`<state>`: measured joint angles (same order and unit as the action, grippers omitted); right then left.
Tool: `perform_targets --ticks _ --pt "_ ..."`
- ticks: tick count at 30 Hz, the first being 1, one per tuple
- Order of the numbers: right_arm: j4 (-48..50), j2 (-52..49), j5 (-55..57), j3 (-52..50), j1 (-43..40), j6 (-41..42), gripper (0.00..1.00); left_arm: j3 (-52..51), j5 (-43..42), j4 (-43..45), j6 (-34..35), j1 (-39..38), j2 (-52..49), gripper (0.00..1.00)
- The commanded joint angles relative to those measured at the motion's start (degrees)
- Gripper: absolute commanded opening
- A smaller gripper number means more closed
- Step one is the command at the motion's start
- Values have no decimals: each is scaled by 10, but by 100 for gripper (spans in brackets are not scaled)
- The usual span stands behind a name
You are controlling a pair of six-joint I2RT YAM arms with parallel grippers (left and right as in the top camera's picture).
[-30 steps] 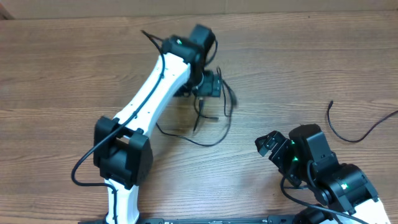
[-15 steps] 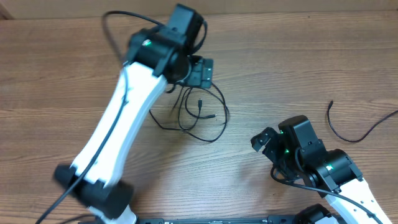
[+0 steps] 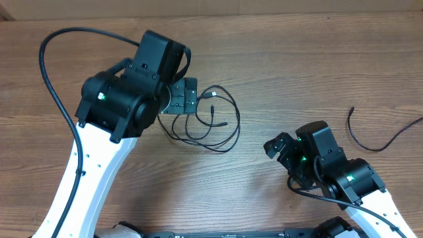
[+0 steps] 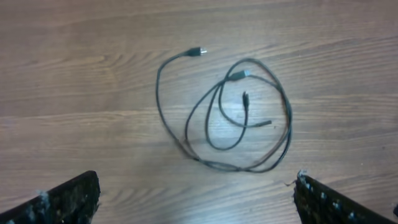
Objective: Untangle cables
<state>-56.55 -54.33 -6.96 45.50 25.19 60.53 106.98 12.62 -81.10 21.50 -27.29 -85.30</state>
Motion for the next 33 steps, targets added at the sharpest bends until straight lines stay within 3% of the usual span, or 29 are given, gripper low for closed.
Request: perform_targets --ticks 1,8,12,16,18,20,21,24,28,33 --pt "4 2 -7 -2 3 -33 100 -63 -29 34 33 -1 22 99" --pt "24 2 -39 -2 3 -129 100 -96 -74 77 13 -1 28 99" --pt "99 -16 -110 -2 3 -263 100 -95 12 65 27 2 63 99" --pt "164 -67 -176 -2 3 -315 100 -96 73 38 64 18 119 99" --pt "198 -114 -176 -2 3 -296 99 -96 106 10 86 29 153 99" --pt "235 -163 -176 -2 3 -231 92 -101 137 -25 118 34 184 99" --pt "264 -196 -178 -2 3 -182 79 -106 154 -45 136 34 198 100" --pt "322 -251 -211 -2 3 -109 57 -123 163 -80 176 34 224 100" --pt "382 -325 -245 -2 3 -13 56 -156 159 -98 197 34 243 99" --pt "434 -375 -244 -2 16 -5 56 -195 158 -100 197 34 236 100"
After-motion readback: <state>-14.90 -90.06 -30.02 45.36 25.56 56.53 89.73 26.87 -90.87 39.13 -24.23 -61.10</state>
